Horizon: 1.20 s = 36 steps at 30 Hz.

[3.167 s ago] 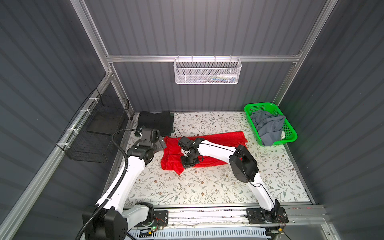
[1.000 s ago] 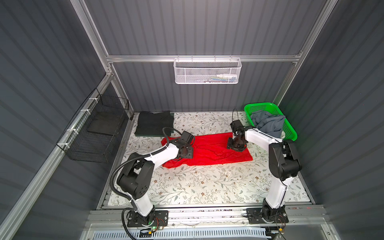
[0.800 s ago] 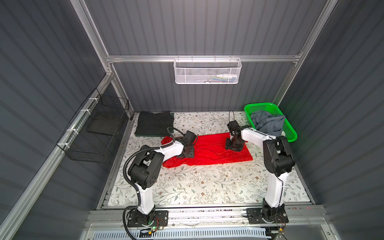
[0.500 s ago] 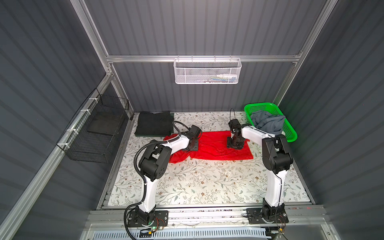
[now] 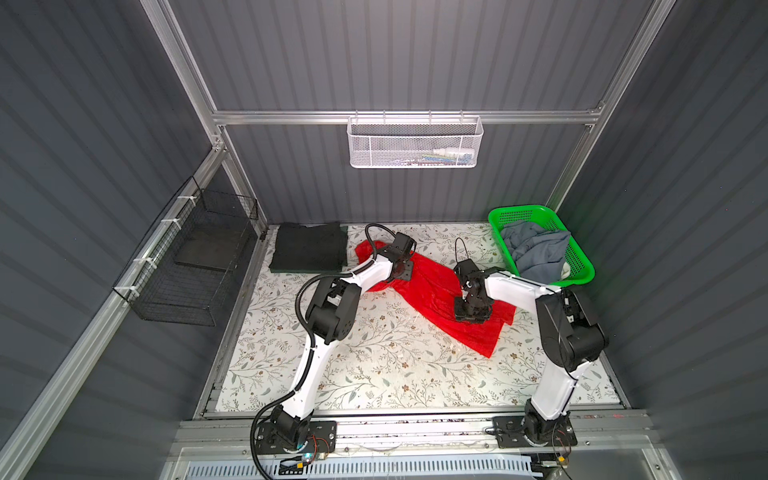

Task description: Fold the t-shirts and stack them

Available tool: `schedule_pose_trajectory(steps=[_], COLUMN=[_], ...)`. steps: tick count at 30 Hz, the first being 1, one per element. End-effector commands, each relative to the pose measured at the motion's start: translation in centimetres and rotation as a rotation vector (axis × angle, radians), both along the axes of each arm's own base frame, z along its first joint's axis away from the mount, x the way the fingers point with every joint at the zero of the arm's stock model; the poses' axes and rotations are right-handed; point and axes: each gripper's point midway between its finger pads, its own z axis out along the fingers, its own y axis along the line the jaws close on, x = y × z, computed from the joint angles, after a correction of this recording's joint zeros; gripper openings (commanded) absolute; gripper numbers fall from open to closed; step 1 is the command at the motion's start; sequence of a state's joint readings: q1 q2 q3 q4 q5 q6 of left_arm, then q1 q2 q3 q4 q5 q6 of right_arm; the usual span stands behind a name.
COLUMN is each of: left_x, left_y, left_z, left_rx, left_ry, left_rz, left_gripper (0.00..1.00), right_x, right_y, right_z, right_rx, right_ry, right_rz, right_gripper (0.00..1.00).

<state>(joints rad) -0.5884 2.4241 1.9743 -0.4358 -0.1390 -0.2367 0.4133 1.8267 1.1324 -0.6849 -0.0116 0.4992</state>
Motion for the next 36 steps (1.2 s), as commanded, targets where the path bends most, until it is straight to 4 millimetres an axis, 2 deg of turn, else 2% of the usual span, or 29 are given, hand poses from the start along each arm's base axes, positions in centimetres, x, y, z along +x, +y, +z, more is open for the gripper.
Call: schedule_pose_trajectory(steps=[1, 4, 8, 10, 13, 17, 21, 23, 25, 28, 31, 33, 36], left_x=[-0.8, 0.9, 4.0, 5.7, 7.3, 8.2, 8.4, 8.0, 6.9, 5.3, 4.0, 3.4, 3.1], left_y=[-2.0, -2.9, -2.0, -1.4, -0.6, 0.9, 3.1, 4.0, 4.5, 5.0, 6.0, 6.5, 6.5], left_z=[-3.6, -2.6, -1.0, 0.3, 2.6, 4.8, 5.7, 6.5, 7.3, 9.7, 11.2, 11.1, 9.5], left_rx=[-0.024, 0.021, 0.186, 0.265, 0.312, 0.228, 0.178, 0.159, 0.126, 0.057, 0.045, 0.057, 0.071], left_ry=[0.083, 0.003, -0.157, -0.222, -0.278, -0.300, -0.283, -0.272, -0.273, -0.303, -0.317, -0.301, -0.260], left_rz=[-0.122, -0.187, -0.236, -0.240, -0.205, -0.127, -0.025, 0.028, 0.056, 0.077, 0.104, 0.117, 0.106], left_gripper=[0.61, 0.65, 0.78, 0.80, 0.85, 0.89, 0.99, 0.99, 1.00, 1.00, 1.00, 1.00, 1.00], right_x=[-5.7, -8.4, -11.5, -12.8, -14.0, -14.4, -13.5, -12.4, -11.2, -9.5, -7.6, -5.7, -2.8], right_y=[0.2, 1.1, 2.5, 3.1, 3.0, 3.3, 5.2, 5.2, 5.5, 5.7, 5.8, 4.9, 3.1], right_z=[-3.2, -3.3, -3.7, -4.1, -4.1, -2.8, 0.0, 1.7, 3.8, 6.2, 7.5, 8.2, 9.0], right_rx=[-0.023, -0.026, -0.018, 0.001, -0.011, 0.013, 0.114, 0.110, 0.141, 0.163, 0.216, 0.227, 0.207], right_ry=[0.172, 0.190, 0.238, 0.257, 0.272, 0.244, 0.176, 0.110, 0.034, -0.034, -0.067, -0.105, -0.159], right_rz=[-0.037, -0.018, 0.015, 0.024, 0.023, 0.013, 0.030, 0.024, 0.031, 0.030, 0.022, -0.008, -0.039], right_gripper=[0.40, 0.38, 0.36, 0.34, 0.28, 0.30, 0.37, 0.43, 0.50, 0.58, 0.60, 0.60, 0.60])
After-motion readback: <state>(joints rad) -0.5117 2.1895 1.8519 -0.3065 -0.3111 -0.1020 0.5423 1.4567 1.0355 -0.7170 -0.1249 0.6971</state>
